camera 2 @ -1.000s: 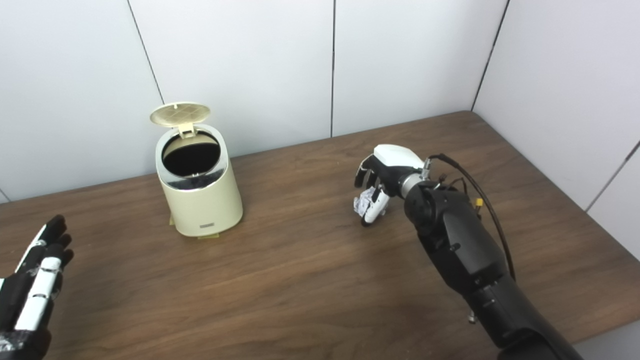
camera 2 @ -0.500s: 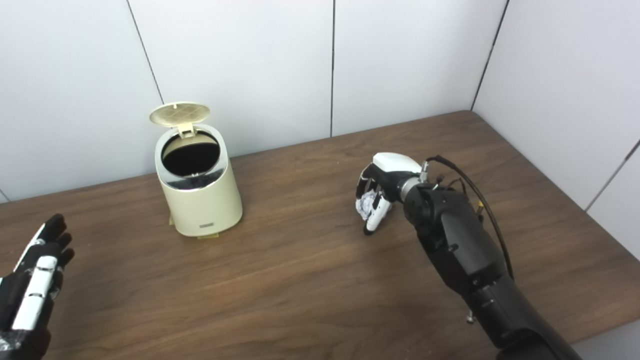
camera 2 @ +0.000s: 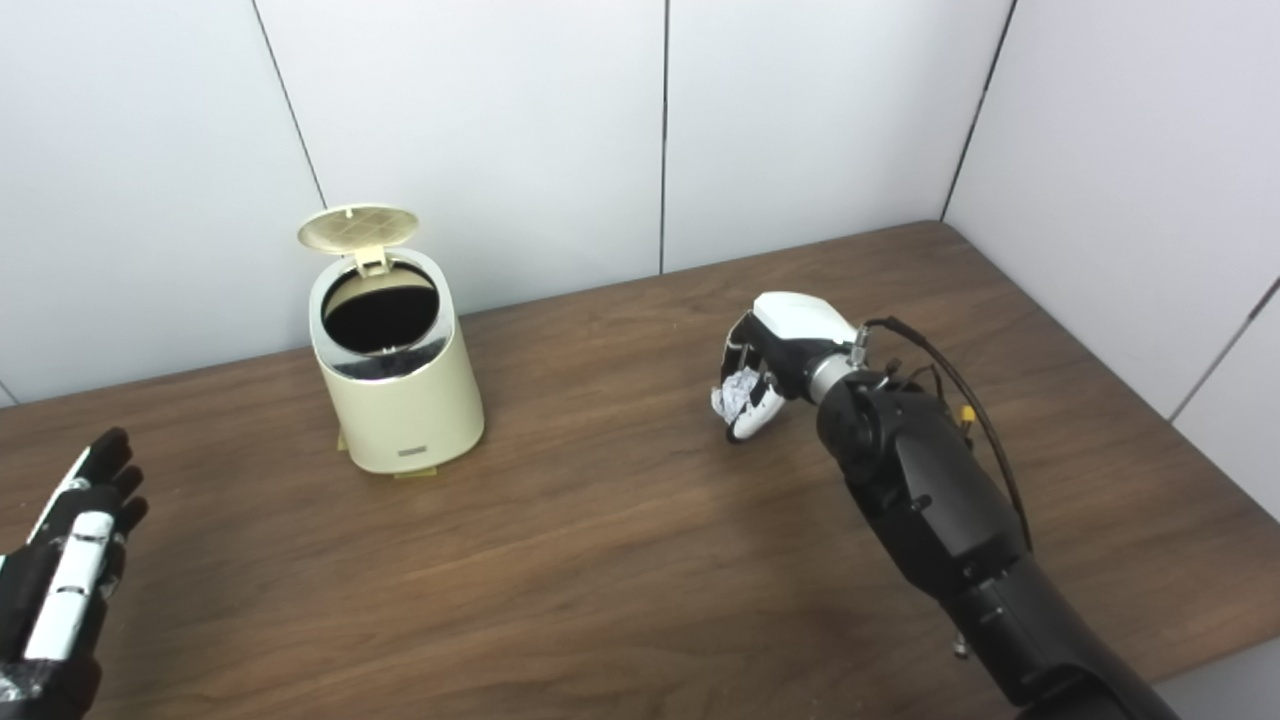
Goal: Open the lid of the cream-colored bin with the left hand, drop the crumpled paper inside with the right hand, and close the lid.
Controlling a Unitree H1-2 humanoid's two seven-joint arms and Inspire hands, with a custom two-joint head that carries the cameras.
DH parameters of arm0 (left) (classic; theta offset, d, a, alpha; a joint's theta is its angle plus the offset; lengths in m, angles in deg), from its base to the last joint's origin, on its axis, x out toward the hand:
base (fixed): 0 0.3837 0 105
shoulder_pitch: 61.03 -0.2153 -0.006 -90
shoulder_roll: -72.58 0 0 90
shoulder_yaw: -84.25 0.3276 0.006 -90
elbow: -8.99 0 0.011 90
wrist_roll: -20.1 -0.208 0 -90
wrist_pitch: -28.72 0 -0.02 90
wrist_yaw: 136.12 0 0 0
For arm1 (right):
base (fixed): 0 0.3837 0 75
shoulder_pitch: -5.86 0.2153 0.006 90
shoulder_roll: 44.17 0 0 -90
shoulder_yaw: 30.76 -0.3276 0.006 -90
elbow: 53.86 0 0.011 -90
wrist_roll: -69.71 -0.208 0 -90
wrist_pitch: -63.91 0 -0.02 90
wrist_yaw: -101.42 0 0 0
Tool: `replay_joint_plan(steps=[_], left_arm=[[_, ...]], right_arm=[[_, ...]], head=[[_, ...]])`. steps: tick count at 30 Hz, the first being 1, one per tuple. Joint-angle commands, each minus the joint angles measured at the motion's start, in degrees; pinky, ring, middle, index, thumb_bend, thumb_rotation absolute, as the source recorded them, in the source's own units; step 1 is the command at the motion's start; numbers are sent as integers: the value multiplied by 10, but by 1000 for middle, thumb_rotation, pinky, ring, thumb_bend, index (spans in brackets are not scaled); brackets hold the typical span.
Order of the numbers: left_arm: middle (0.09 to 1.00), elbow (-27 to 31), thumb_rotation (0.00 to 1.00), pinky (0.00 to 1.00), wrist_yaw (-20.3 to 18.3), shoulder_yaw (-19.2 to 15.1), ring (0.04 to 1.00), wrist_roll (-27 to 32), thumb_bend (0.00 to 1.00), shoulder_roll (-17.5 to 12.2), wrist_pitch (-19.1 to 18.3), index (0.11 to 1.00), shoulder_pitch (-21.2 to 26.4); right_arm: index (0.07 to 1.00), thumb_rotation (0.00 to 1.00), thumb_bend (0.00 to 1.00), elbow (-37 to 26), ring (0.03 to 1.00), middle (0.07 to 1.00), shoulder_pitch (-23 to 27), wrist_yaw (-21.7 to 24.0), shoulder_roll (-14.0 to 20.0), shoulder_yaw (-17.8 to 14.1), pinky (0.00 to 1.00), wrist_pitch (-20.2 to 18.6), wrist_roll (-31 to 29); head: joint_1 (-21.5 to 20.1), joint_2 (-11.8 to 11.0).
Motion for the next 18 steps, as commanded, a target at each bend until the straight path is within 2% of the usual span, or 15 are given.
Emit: replay_joint_plan(steps=[1,7,13,16,18], left_arm=[[999,11,732,1000,1,-1,1000,2,397,-4,17,1000,19],[998,11,728,1000,0,-1,1000,4,395,-4,16,1000,18],[1000,10,718,1000,0,-2,1000,6,403,-4,16,1000,18],[994,9,720,1000,0,-1,1000,2,402,-5,19,1000,18],[988,9,716,1000,1,-1,1000,0,393,-4,19,1000,18]], right_arm=[[477,0,520,-10,406,508,26,-21,12,-7,413,-4,-2],[500,0,517,-14,378,501,29,-42,8,-7,367,-11,3],[491,0,517,-22,389,513,32,-60,5,-13,379,-8,-9],[489,0,516,-29,387,518,33,-81,6,-15,374,12,-23],[500,0,500,-41,393,521,34,-92,5,-14,317,14,-22]], head=[[0,0],[0,-1],[2,-3],[3,-4],[3,-4]])
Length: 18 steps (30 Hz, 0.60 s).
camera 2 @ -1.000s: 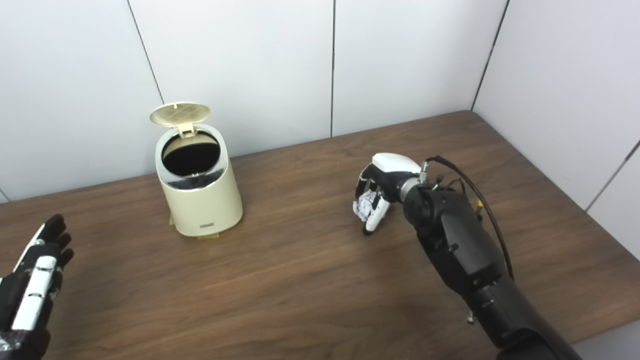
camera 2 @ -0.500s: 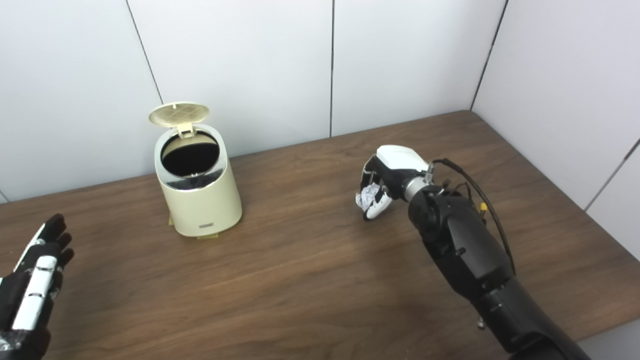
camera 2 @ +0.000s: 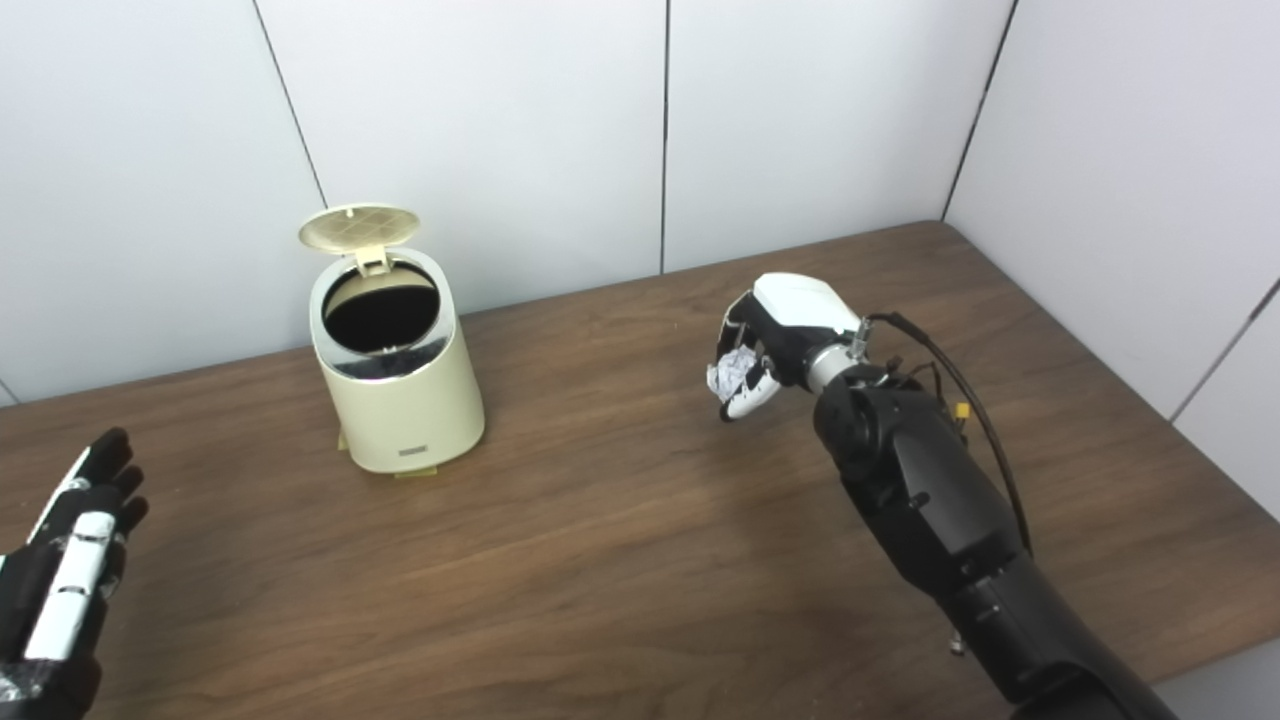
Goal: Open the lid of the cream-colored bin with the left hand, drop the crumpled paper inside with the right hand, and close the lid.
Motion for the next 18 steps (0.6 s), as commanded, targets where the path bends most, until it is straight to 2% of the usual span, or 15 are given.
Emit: replay_joint_plan(steps=[1,4,7,10,13,18], left_arm=[[986,9,714,1000,2,0,1000,-2,388,-3,20,1000,18],[984,6,715,1000,1,3,1000,-5,368,-2,28,1000,17],[977,7,710,1000,2,6,1000,-8,368,0,28,1000,15],[980,9,718,1000,3,10,1000,-15,359,0,25,1000,12],[984,0,722,1000,5,12,1000,-24,363,0,30,1000,6],[963,-9,686,1000,5,13,989,-25,384,7,37,1000,-7]], right_arm=[[503,0,497,-36,395,524,33,-31,7,-8,306,12,7],[505,0,500,-57,389,512,40,-54,-2,-4,366,14,17],[512,0,494,-85,381,513,51,-62,-14,-1,306,13,21],[512,0,497,-106,383,510,61,-66,-20,7,335,25,27],[494,0,499,-119,382,502,76,-87,-45,9,334,31,26],[500,0,497,-142,404,519,100,-90,-84,9,314,25,22]], head=[[3,-1],[8,-2],[15,-3],[25,-4],[40,-6],[66,-10]])
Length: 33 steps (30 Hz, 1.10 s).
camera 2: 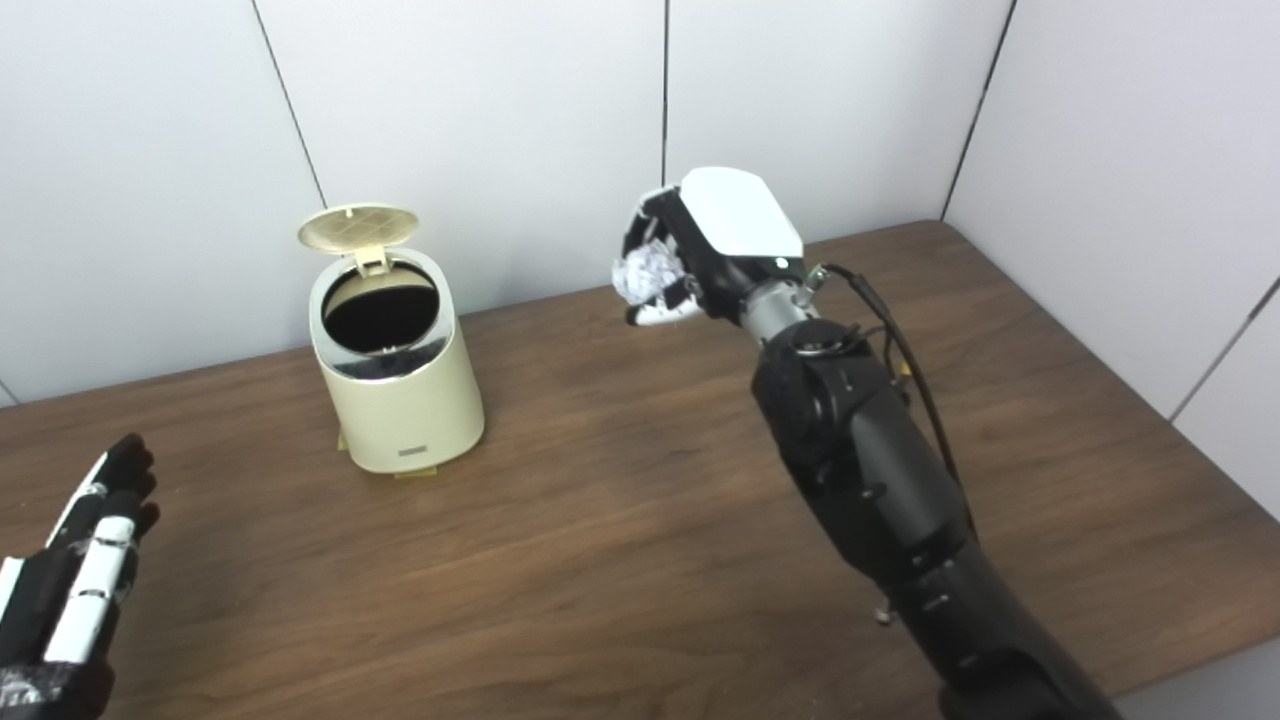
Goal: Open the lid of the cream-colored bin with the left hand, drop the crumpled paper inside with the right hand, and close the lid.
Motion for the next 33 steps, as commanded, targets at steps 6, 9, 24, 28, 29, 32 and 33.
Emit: replay_joint_plan(steps=[6,9,24,28,29,32,33], left_arm=[[973,4,685,1000,10,14,1000,-25,399,10,28,999,-3],[969,-9,692,1000,17,22,986,-45,418,17,46,1000,-9],[980,-49,750,1000,54,41,986,-80,542,57,105,996,-35],[976,-50,749,985,55,41,981,-79,521,56,112,1000,-38],[976,-50,752,981,55,41,979,-79,517,55,113,1000,-38],[968,-51,751,974,55,39,973,-76,496,54,117,1000,-40],[970,-52,747,970,56,38,973,-77,496,54,117,1000,-41]], right_arm=[[493,0,502,-31,412,511,58,-36,-29,11,388,34,8],[507,0,495,-31,383,514,64,-51,-45,17,317,50,1],[512,0,493,56,389,533,87,-111,-70,26,306,137,-36],[517,0,493,90,389,530,85,-132,-76,27,309,146,-37],[518,0,493,96,388,529,85,-134,-78,27,309,145,-39],[516,0,493,121,389,530,88,-147,-85,30,309,147,-40],[515,0,494,129,390,530,89,-152,-87,30,314,147,-42]], head=[[61,-7],[98,-14],[189,-63],[187,-72],[186,-75],[182,-79],[179,-82]])
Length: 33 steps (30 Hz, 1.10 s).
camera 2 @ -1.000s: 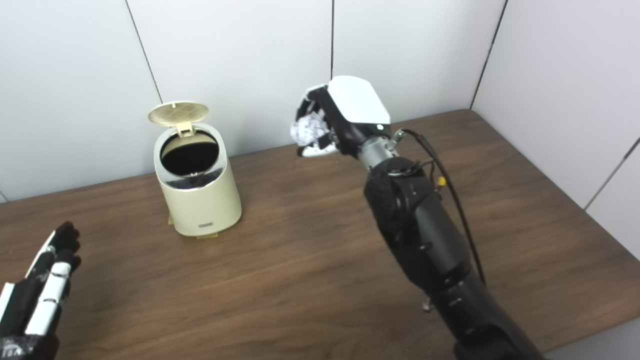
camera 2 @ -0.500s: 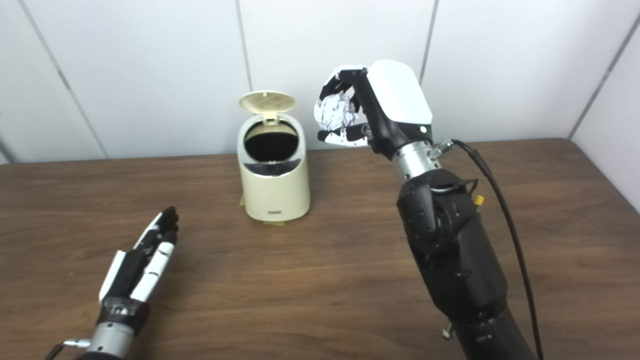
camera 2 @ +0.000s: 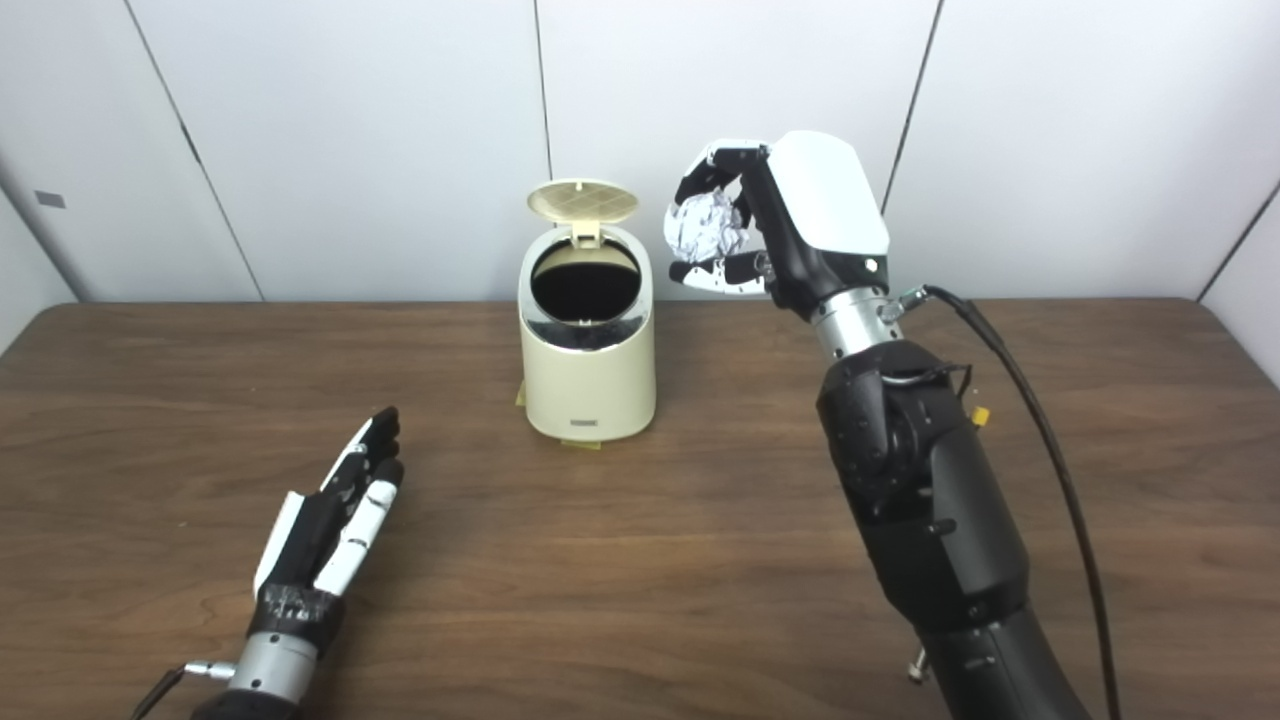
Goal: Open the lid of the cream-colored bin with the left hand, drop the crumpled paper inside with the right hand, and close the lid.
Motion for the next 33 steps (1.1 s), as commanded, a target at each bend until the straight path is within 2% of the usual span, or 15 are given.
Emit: replay_joint_plan(steps=[1,5,13,19,27,33], left_arm=[[968,7,746,977,7,-2,972,-2,499,5,22,1000,-2],[969,4,740,962,5,-2,971,2,490,4,27,1000,-3],[947,-1,715,993,7,-5,965,-2,476,-2,32,984,-1],[938,-7,717,935,5,-5,946,-6,450,-5,36,977,1],[952,-20,702,989,5,-2,969,5,485,4,46,981,-1],[955,-27,688,1000,7,0,974,7,506,10,51,973,-5]], right_arm=[[516,0,494,1,390,530,27,-24,-5,-1,318,16,-9],[514,0,496,34,381,511,30,-51,-14,3,330,30,-17],[510,0,495,98,384,514,42,-111,-43,23,321,53,-18],[521,0,494,139,381,511,54,-130,-58,50,311,61,-9],[522,0,494,179,388,512,68,-153,-68,60,303,76,-20],[519,0,494,175,386,510,70,-153,-62,61,309,71,-23]], head=[[0,0],[-7,-6],[-19,-9],[-23,-14],[-24,-15],[-24,-14]])
